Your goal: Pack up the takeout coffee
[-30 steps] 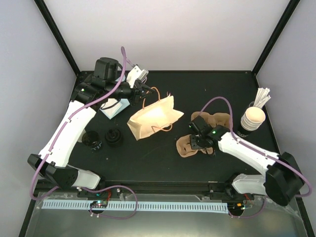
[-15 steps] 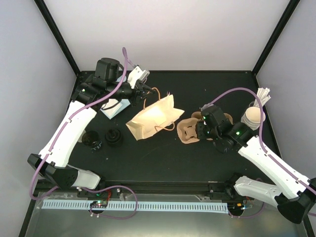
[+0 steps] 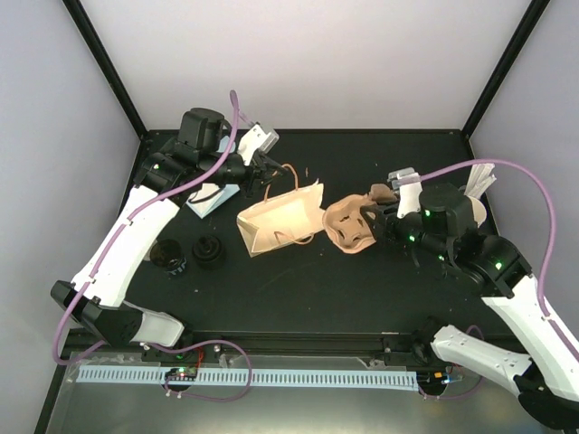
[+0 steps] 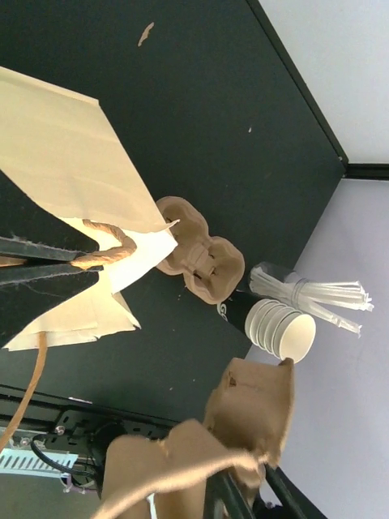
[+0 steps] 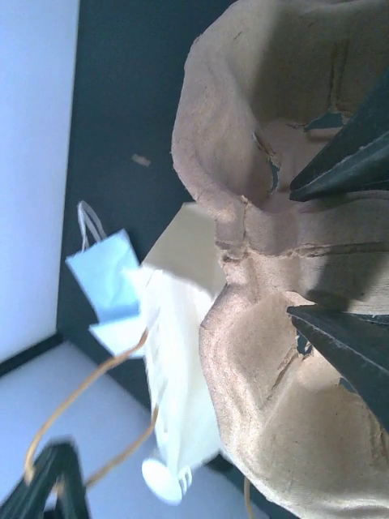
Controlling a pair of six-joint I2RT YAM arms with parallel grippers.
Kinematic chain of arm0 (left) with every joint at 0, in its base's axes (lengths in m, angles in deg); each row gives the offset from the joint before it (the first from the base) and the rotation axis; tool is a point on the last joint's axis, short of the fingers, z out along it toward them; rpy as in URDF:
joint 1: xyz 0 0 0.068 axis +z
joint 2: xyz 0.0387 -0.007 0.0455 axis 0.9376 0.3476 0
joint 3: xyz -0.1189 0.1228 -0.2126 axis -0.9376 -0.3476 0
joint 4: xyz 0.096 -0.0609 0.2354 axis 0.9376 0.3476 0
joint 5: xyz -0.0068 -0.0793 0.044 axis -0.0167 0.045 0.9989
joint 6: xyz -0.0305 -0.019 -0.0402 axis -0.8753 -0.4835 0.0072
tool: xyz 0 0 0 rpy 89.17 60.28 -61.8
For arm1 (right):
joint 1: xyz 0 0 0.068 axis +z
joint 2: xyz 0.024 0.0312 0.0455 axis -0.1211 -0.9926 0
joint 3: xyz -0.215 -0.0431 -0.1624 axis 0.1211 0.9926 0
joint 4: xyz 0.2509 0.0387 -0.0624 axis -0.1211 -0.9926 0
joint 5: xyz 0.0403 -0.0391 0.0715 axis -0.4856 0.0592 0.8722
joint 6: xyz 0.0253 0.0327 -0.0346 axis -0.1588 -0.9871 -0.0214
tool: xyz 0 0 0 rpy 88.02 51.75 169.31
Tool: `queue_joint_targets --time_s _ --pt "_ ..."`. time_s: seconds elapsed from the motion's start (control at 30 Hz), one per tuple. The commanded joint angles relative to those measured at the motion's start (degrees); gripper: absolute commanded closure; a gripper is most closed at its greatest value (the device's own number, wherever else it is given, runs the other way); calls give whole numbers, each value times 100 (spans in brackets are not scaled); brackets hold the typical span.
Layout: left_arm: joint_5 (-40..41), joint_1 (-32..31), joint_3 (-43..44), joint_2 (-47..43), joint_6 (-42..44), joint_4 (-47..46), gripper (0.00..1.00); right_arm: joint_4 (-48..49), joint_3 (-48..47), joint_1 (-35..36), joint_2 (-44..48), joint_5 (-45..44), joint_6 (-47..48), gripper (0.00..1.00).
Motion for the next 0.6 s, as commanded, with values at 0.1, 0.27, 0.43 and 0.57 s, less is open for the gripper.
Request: queue_joint_targets --time_s 0.1,0.27,0.43,0.57 --pt "100 -75 62 -41 115 123 98 952 -241 12 -33 1520 300 62" --pt "124 -102 80 -36 90 119 99 1821 -158 11 -153 2561 79 62" --pt "168 -110 89 -41 90 130 98 2667 10 11 -236 3221 -279 62" --pt "179 -121 113 -42 77 133 99 3008 78 8 -371 3417 -393 62"
